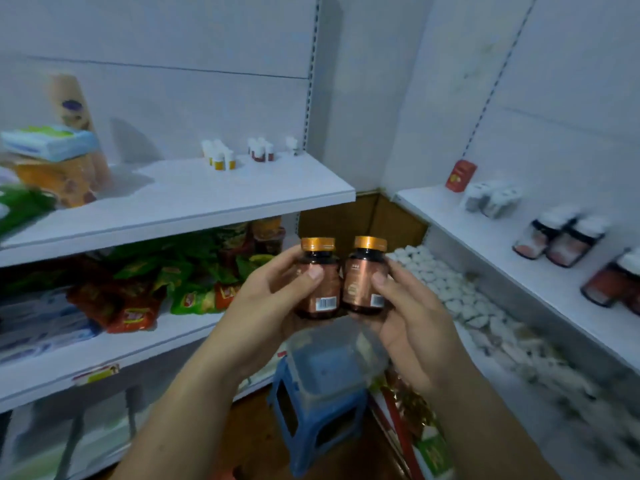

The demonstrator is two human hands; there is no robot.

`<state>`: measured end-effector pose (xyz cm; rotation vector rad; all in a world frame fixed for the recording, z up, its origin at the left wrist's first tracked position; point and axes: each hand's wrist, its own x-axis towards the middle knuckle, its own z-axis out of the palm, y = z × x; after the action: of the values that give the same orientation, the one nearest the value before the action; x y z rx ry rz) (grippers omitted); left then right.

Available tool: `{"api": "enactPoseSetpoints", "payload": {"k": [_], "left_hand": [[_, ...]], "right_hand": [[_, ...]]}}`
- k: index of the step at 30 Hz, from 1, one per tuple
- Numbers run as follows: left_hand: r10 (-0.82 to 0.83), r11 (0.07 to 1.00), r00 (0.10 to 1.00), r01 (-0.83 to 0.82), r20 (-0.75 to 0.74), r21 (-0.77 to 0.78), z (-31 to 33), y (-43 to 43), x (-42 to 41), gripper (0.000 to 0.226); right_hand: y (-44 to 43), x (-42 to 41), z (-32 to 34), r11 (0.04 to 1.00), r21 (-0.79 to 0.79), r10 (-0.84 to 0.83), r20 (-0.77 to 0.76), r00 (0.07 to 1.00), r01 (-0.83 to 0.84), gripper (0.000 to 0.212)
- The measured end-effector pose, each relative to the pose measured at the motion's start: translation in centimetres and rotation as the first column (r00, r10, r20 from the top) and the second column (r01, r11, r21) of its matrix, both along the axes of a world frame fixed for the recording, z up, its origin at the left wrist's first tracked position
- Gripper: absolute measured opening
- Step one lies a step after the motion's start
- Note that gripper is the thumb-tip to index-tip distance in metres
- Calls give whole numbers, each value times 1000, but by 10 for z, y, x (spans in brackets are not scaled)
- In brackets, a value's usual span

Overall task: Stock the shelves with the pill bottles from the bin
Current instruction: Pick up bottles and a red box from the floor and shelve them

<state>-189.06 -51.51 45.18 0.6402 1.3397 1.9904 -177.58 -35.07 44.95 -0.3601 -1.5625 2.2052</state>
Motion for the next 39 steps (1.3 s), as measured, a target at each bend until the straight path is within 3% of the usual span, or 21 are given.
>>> {"api": "enactPoseSetpoints", "payload": {"k": [3, 7, 11, 17, 30, 39], "left_hand": [[-112, 993, 994, 112, -18, 27, 11, 16, 19, 42], [-325, 943, 946, 325, -19, 76, 26, 56, 69, 39], [-510, 853, 860, 506, -5, 131, 38, 103, 136, 36], [-694, 716, 720, 691, 2, 99, 55, 158, 267, 43], [-934, 358, 357, 930, 31, 82, 38, 205, 654, 44], [-988, 153, 153, 988, -9, 2, 37, 195, 849, 45]], "right_hand": [[1, 40, 14, 992, 15, -126, -13, 992, 127, 50], [5, 122, 32, 929, 156, -339, -8, 941, 336, 44], [12, 210, 43, 786, 186, -596, -26, 802, 590, 41], [17, 346, 52, 565, 184, -811, -53, 582, 804, 40], [-37, 715, 44, 106, 110, -993, -34, 110, 988, 36], [-88, 873, 36, -199, 105, -980, -38, -197, 974, 38]]}}
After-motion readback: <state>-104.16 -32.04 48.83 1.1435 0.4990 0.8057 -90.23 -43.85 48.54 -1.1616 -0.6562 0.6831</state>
